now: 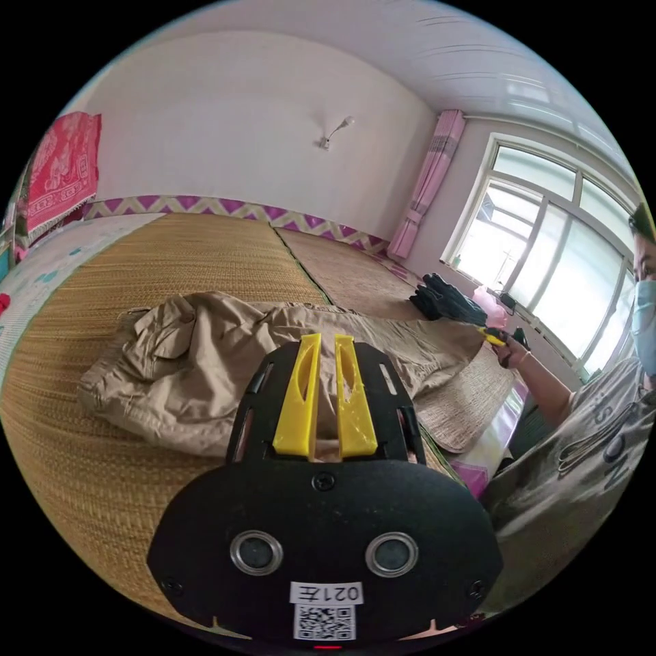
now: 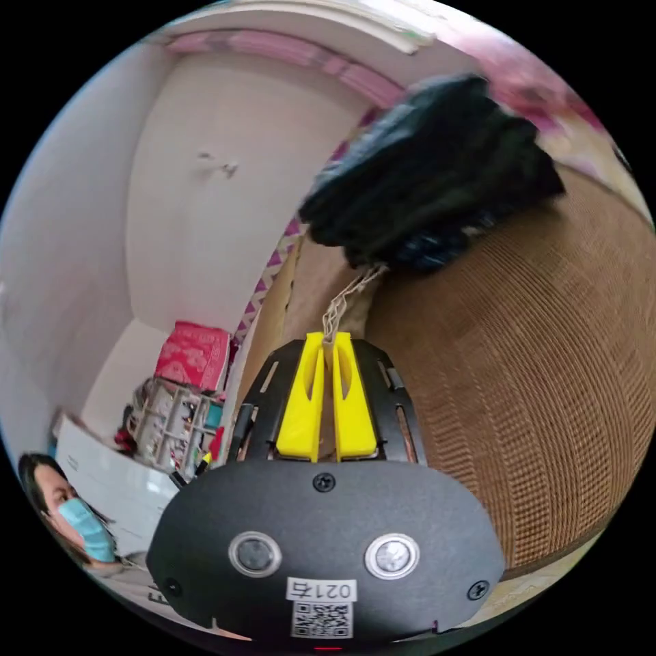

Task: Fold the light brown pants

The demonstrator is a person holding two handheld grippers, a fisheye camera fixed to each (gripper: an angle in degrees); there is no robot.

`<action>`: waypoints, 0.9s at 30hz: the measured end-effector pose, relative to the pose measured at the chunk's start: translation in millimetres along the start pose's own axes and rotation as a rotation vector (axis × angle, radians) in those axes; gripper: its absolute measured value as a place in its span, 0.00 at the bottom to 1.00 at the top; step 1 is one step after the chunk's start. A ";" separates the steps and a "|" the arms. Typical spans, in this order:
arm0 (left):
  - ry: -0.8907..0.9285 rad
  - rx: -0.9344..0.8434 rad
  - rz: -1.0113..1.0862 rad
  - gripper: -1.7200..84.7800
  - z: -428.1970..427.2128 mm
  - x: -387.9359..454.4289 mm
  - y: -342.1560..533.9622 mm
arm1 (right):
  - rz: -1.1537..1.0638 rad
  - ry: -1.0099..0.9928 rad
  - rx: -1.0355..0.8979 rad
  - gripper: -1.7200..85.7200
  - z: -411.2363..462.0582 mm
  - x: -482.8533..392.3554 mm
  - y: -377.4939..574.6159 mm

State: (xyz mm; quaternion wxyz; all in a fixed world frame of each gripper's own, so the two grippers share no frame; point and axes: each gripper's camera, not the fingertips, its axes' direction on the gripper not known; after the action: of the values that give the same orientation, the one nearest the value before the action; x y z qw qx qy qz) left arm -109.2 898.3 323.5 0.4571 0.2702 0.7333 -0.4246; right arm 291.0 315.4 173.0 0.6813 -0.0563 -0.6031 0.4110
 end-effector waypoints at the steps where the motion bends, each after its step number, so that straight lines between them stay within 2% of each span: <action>1: 0.001 0.007 -0.003 0.04 -13.2 -0.9 11.8 | -0.053 -0.009 -0.009 0.02 5.0 -21.1 -2.7; 6: 0.007 0.034 -0.004 0.02 -58.2 -8.3 59.0 | -0.545 -0.010 -0.178 0.02 102.9 -215.4 25.2; 9: 0.056 0.056 -0.039 0.02 -77.2 -19.2 90.2 | -0.749 0.025 -0.302 0.02 188.7 -287.6 77.7; 12: 0.069 0.074 -0.074 0.01 -89.9 -29.4 122.0 | -0.890 0.116 -0.449 0.02 285.7 -314.8 143.0; 15: 0.050 0.053 -0.098 0.01 -94.7 -36.4 149.5 | -0.918 0.210 -0.621 0.02 361.5 -305.3 189.7; 21: 0.001 -0.020 -0.132 0.01 -111.4 -53.5 174.1 | -0.921 0.129 -0.501 0.02 347.1 -327.2 186.0; 25: 0.052 0.022 -0.248 0.02 -112.8 -88.6 170.8 | -0.958 0.184 -0.639 0.04 394.0 -330.3 214.3; 27: 0.088 -0.003 -0.307 0.03 -108.9 -102.7 166.8 | -0.906 0.116 -0.643 0.06 393.6 -321.8 207.7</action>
State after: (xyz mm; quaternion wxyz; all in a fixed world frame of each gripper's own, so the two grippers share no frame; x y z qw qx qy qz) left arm 18.4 1074.5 377.4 0.3548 0.1724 0.7860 -0.4760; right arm -131.9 84.7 -90.6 0.7703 -0.0192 -0.6237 -0.1313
